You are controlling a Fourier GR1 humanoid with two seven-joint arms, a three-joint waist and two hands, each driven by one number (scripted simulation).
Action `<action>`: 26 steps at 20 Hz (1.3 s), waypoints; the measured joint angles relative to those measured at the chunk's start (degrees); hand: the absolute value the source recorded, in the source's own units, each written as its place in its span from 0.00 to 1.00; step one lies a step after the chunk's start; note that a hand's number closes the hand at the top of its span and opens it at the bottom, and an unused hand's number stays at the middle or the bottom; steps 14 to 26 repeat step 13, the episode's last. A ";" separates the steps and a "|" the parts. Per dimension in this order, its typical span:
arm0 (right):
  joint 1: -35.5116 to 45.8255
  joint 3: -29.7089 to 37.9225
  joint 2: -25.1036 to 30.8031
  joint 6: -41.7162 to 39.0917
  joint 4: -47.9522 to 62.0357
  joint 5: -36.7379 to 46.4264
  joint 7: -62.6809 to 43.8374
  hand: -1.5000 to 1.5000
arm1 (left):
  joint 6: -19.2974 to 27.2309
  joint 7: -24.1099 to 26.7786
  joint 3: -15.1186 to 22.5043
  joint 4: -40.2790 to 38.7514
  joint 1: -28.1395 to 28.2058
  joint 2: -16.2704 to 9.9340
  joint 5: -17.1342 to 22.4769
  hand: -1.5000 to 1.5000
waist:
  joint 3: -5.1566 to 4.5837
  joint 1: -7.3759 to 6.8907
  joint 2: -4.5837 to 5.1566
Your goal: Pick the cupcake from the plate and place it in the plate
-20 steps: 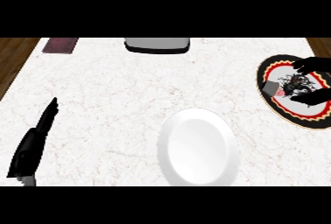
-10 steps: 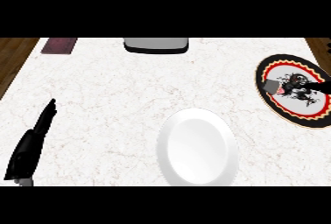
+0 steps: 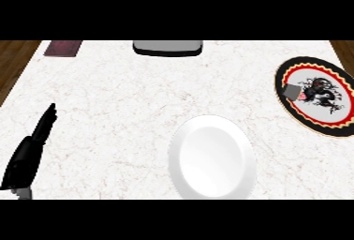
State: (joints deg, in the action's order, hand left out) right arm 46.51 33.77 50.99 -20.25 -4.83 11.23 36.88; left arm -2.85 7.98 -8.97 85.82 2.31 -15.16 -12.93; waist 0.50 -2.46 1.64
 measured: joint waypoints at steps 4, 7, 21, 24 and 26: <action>-3.74 1.69 3.16 -4.36 -0.58 -1.70 2.47 0.00 | 0.50 0.62 0.53 -0.18 0.63 0.97 -0.29 0.50 | 0.14 -0.01 0.15; -5.53 2.08 4.72 -5.14 -1.54 -2.09 2.74 0.00 | 0.50 0.39 0.71 -0.17 0.09 1.16 -0.32 0.50 | 0.22 -0.16 0.27; -8.84 2.72 6.40 -5.52 -2.75 -2.70 3.19 0.00 | 0.47 0.92 0.62 -0.44 -0.23 1.29 -0.18 0.50 | 0.36 -0.47 0.38; -8.84 2.72 6.40 -5.52 -2.75 -2.70 3.19 0.00 | 0.47 0.92 0.62 -0.44 -0.23 1.29 -0.18 0.50 | 0.36 -0.47 0.38; -8.84 2.72 6.40 -5.52 -2.75 -2.70 3.19 0.00 | 0.47 0.92 0.62 -0.44 -0.23 1.29 -0.18 0.50 | 0.36 -0.47 0.38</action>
